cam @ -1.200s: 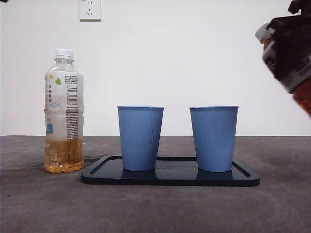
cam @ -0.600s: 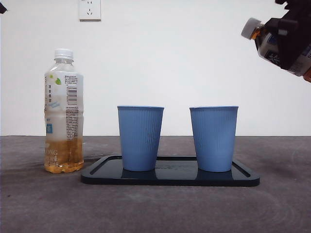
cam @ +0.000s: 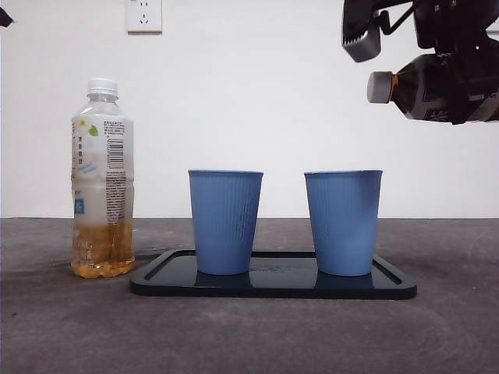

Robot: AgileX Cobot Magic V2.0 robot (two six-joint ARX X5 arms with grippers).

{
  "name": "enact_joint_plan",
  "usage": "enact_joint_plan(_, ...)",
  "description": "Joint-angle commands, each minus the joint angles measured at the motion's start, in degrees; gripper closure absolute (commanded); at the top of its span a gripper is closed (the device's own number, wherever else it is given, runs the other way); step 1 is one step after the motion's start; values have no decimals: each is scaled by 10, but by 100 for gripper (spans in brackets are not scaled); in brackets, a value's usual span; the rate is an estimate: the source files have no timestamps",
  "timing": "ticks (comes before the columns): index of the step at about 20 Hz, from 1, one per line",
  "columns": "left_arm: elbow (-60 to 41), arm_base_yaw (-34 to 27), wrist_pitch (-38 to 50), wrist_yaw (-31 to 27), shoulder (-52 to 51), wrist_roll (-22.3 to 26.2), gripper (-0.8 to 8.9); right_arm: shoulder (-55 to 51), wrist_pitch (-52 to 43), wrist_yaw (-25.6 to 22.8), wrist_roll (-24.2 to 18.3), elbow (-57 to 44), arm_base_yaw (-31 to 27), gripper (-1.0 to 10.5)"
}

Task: Pour the drink into the cup

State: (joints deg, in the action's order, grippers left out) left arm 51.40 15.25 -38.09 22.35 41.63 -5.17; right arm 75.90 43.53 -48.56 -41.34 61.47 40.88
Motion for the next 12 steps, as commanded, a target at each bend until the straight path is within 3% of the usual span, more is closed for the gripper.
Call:
enact_joint_plan(1, 9, 3, 3, -1, 3, 6, 377, 12, -15, -43, -60, 22, 9, 726)
enact_joint_plan(12, 9, 17, 3, 0, 3, 6, 377, 74, -58, -78, -139, 22, 37, 726)
